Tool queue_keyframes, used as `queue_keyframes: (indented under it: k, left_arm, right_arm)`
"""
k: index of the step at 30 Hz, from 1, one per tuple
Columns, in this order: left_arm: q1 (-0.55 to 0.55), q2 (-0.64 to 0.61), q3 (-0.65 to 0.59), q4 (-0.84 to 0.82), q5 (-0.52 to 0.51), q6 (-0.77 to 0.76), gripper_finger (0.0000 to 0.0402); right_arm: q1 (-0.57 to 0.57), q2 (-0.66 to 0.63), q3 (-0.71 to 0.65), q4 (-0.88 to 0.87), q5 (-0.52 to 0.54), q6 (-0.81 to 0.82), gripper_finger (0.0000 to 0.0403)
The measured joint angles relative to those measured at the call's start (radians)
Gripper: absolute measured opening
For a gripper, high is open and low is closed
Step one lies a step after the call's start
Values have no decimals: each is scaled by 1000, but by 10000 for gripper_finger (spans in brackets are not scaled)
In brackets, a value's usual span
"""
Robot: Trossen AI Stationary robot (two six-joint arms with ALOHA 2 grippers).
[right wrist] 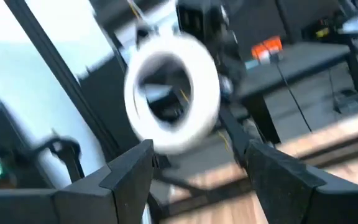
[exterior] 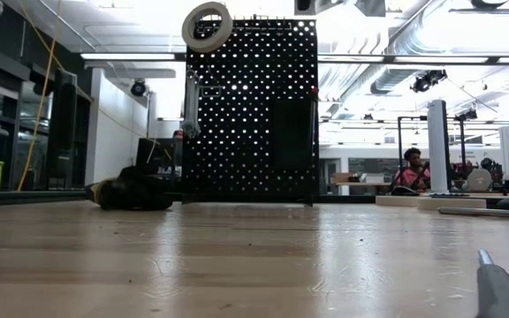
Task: Hang tools onto peg board
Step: Hang the white masking tape on the peg board
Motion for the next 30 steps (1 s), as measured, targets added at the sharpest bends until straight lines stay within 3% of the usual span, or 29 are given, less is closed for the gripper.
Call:
queue_keyframes:
  k: [5, 11, 14, 24, 30]
  left_arm:
    - [-10, 130, 0, 251, 50, -72, 51]
    - [-13, 257, 0, 654, 70, -264, 51]
    - [-13, 293, 0, 777, 69, -325, 51]
    - [-17, 372, 85, 826, 52, -259, 51]
    - [-10, 390, 102, 796, 78, -250, 51]
  right_arm:
    - [-22, 0, 0, 122, -36, 142, 245]
    - [-48, 0, 0, 155, -101, 226, 245]
    - [-61, 7, 0, 189, -110, 270, 245]
    - [-71, 124, 0, 480, -177, 494, 245]
    - [-64, 138, 7, 627, -178, 523, 245]
